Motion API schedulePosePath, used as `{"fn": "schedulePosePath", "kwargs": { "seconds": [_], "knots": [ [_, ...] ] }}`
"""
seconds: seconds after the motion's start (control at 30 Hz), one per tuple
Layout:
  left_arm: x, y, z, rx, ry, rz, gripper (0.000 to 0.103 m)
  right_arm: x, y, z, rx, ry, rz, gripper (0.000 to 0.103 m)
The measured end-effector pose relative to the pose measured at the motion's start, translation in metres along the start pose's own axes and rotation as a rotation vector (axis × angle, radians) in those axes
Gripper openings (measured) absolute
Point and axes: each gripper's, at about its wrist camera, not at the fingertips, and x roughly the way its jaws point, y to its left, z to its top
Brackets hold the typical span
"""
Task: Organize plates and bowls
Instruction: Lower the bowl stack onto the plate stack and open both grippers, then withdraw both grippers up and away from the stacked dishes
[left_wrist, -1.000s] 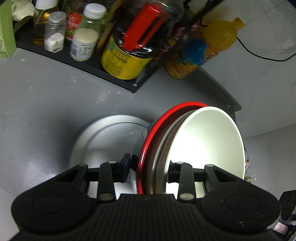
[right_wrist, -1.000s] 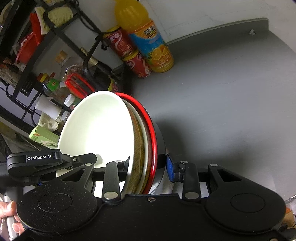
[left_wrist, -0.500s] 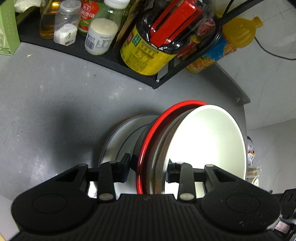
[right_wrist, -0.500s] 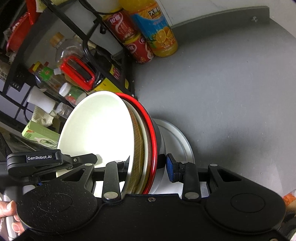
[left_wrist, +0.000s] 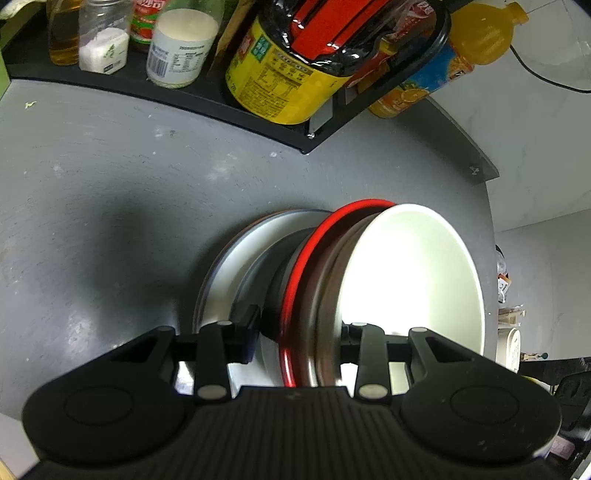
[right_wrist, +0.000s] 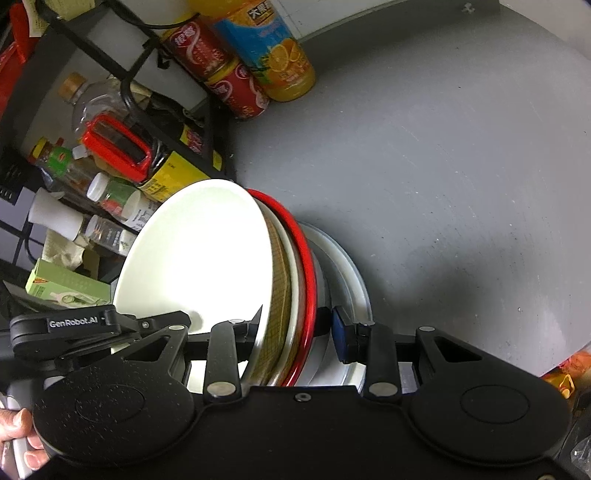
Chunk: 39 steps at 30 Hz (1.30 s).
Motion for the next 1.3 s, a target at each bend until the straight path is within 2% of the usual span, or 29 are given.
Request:
{"fn": "schedulePosePath", "kwargs": {
  "seconds": [0.27, 0.33, 0.47, 0.57, 0.63, 0.73, 0.87, 0.93, 1.03, 1.1, 1.2, 1.3],
  "knots": [
    [0.002, -0.002, 0.002, 0.009, 0.002, -0.001, 0.035, 0.001, 0.002, -0.001, 0.019, -0.012, -0.002, 0.035],
    [0.002, 0.0, 0.003, -0.001, 0.006, -0.007, 0.036, 0.0, 0.001, -0.002, 0.04, -0.02, 0.013, 0.038],
    [0.001, -0.003, 0.006, 0.021, 0.002, 0.007, 0.044, -0.004, 0.0, -0.005, 0.051, -0.045, 0.01, 0.041],
    [-0.002, -0.012, 0.006, 0.067, -0.003, 0.051, 0.05, -0.014, 0.004, -0.005, 0.019, -0.062, 0.002, 0.049],
    [-0.009, -0.016, 0.005, 0.075, -0.038, 0.048, 0.053, -0.022, 0.005, -0.004, 0.0, -0.088, -0.005, 0.06],
    [-0.015, -0.024, 0.003, 0.097, -0.069, 0.064, 0.06, -0.034, 0.002, -0.003, -0.006, -0.122, -0.001, 0.062],
    [-0.021, -0.036, -0.003, 0.15, -0.096, 0.106, 0.077, -0.053, -0.003, -0.005, -0.019, -0.17, -0.017, 0.074],
    [-0.02, -0.038, -0.006, 0.152, -0.088, 0.107, 0.078, -0.064, -0.006, -0.008, -0.035, -0.2, -0.038, 0.084],
    [-0.022, -0.042, -0.012, 0.14, -0.099, 0.112, 0.078, -0.08, -0.014, -0.015, -0.04, -0.235, -0.052, 0.091],
    [-0.026, -0.046, -0.017, 0.149, -0.111, 0.114, 0.08, -0.09, -0.021, -0.021, -0.033, -0.254, -0.061, 0.092],
    [-0.034, -0.055, -0.031, 0.182, -0.148, 0.138, 0.081, -0.106, -0.032, -0.031, -0.014, -0.282, -0.068, 0.102],
    [-0.048, -0.062, -0.046, 0.194, -0.18, 0.146, 0.081, -0.124, -0.04, -0.042, -0.02, -0.313, -0.078, 0.103]
  ]
}}
